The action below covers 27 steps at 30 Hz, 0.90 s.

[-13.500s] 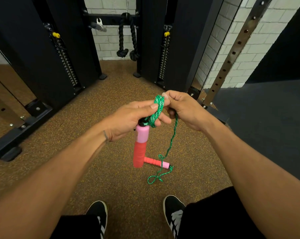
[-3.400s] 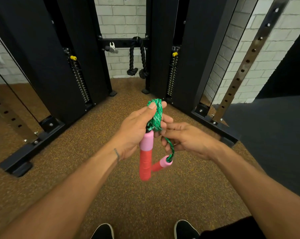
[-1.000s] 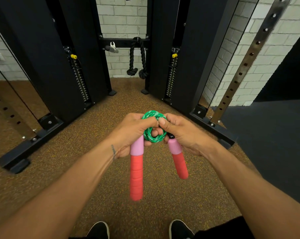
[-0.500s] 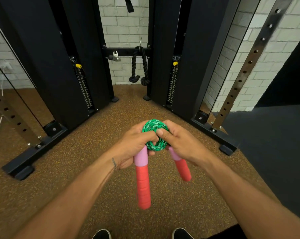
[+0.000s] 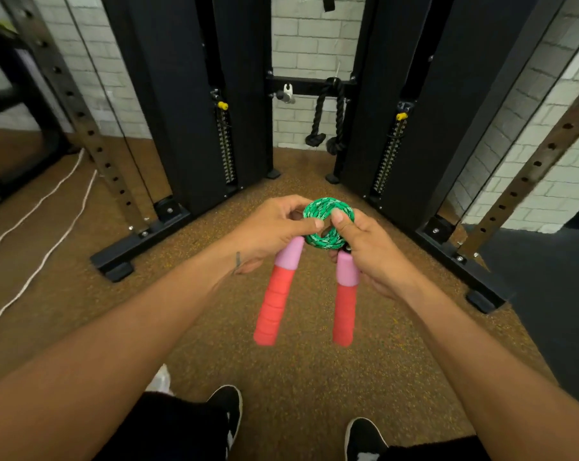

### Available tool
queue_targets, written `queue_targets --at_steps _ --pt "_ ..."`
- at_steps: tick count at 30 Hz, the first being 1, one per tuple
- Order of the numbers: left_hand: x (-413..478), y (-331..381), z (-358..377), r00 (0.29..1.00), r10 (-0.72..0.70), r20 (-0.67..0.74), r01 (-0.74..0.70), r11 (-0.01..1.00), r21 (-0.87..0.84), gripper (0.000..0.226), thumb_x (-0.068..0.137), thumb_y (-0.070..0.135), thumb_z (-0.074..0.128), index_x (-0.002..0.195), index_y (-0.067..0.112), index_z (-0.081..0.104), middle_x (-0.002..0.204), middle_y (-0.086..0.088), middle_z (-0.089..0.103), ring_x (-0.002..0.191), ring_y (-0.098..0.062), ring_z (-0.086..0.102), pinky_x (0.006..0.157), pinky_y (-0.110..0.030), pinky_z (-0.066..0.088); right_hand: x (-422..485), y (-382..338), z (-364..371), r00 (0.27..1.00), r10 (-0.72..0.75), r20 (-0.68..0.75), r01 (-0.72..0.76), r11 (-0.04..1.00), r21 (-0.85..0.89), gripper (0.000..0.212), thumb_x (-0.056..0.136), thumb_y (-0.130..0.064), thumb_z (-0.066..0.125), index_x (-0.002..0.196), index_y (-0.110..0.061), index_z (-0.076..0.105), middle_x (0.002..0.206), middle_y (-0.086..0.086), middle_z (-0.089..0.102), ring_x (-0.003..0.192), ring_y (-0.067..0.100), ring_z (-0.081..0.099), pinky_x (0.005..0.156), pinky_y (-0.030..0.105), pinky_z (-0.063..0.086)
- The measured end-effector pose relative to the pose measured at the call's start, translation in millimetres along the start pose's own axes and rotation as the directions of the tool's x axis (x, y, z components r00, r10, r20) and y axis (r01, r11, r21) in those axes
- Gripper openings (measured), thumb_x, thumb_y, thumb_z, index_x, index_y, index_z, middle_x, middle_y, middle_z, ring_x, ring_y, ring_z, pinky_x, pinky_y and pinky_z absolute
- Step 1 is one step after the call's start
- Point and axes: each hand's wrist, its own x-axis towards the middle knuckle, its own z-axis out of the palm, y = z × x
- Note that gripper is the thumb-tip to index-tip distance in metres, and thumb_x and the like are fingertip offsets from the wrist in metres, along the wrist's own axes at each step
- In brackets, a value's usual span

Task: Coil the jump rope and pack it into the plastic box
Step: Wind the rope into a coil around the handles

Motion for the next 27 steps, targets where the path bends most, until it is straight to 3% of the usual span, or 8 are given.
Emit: queue_targets --at_steps 2,5,12,14,16,18,22,27 --pt "-14.5 -3.4 -11.4 0.999 0.013 -0.048 -0.013 1.0 -0.003 0.032 0.089 0.015 0.068 0.121 0.01 0.064 0.118 -0.021 0.067 0.1 -0.024 0.067 0.084 -0.034 0.056 -2.1 -4.6 22.5 0.999 0.012 0.036 -0.015 0.995 0.097 0.03 0.105 -0.029 0.044 0.123 -0.011 0.059 0.097 -0.002 0.071 0.071 -0.003 0.066 0.059 0.019 0.051" --pt "-37.6 -11.8 -30.0 0.994 0.0 -0.108 0.002 1.0 0.018 0.039 0.088 0.023 0.066 0.124 0.01 0.061 0.119 -0.017 0.068 0.114 -0.03 0.064 0.101 -0.047 0.05 -3.7 -6.9 52.6 0.995 0.023 0.094 -0.038 0.985 0.167 0.032 0.106 -0.027 0.043 0.128 -0.008 0.057 0.1 -0.002 0.07 0.072 -0.004 0.067 0.058 0.015 0.05" --pt "-89.6 -34.0 -63.1 0.984 0.005 -0.178 0.023 0.987 0.157 0.041 0.083 0.02 0.059 0.12 0.001 0.058 0.119 -0.029 0.062 0.11 -0.036 0.062 0.101 -0.058 0.044 -13.2 4.4 103.6 0.944 0.159 0.288 -0.233 0.942 0.24 0.028 0.103 -0.027 0.051 0.123 -0.011 0.062 0.103 0.002 0.072 0.083 0.01 0.065 0.068 0.024 0.053" --pt "-97.4 -48.3 -74.1 0.984 -0.01 -0.179 0.037 0.988 0.149 0.042 0.086 0.014 0.059 0.126 0.003 0.055 0.123 -0.025 0.061 0.114 -0.036 0.061 0.1 -0.05 0.049 -13.5 12.3 116.9 0.923 0.198 0.329 -0.294 0.915 0.274 0.026 0.102 -0.024 0.05 0.122 -0.012 0.062 0.105 0.005 0.072 0.086 0.014 0.063 0.071 0.026 0.051" --pt "-105.7 -69.3 -87.0 0.983 -0.01 -0.182 0.034 0.991 0.128 0.044 0.092 0.003 0.058 0.134 0.006 0.047 0.125 -0.018 0.06 0.106 -0.023 0.062 0.087 -0.033 0.053 -13.7 24.6 134.9 0.91 0.222 0.35 -0.335 0.89 0.308 0.023 0.103 -0.022 0.049 0.118 -0.013 0.063 0.102 0.006 0.071 0.084 0.015 0.061 0.07 0.026 0.05" --pt "-118.2 -91.0 -99.7 0.98 0.006 -0.2 0.022 0.991 0.135 0.046 0.094 -0.001 0.056 0.136 0.011 0.043 0.126 -0.012 0.058 0.101 -0.016 0.061 0.078 -0.028 0.053 -15.7 38.7 157.7 0.901 0.252 0.353 -0.37 0.871 0.324 0.021 0.103 -0.02 0.048 0.115 -0.013 0.063 0.096 0.004 0.072 0.08 0.013 0.062 0.067 0.024 0.05" --pt "-150.8 -136.0 -127.5 0.971 -0.004 -0.239 0.043 0.987 0.155 0.038 0.095 0.006 0.055 0.131 0.015 0.046 0.124 -0.014 0.059 0.106 -0.042 0.06 0.084 -0.057 0.055 -23.8 69.5 205.3 0.851 0.332 0.407 -0.486 0.793 0.368 0.024 0.1 -0.016 0.05 0.118 -0.007 0.064 0.1 0.008 0.076 0.084 0.016 0.07 0.069 0.025 0.056" --pt "-190.7 -184.2 -161.2 0.957 -0.086 -0.276 0.128 0.982 0.138 0.034 0.098 0.007 0.053 0.13 0.016 0.047 0.112 -0.013 0.064 0.081 -0.014 0.059 0.057 -0.022 0.051 -40.3 102.7 266.9 0.787 0.417 0.454 -0.599 0.693 0.401 0.024 0.1 -0.005 0.047 0.117 0.004 0.062 0.097 0.012 0.073 0.081 0.018 0.068 0.068 0.025 0.058"
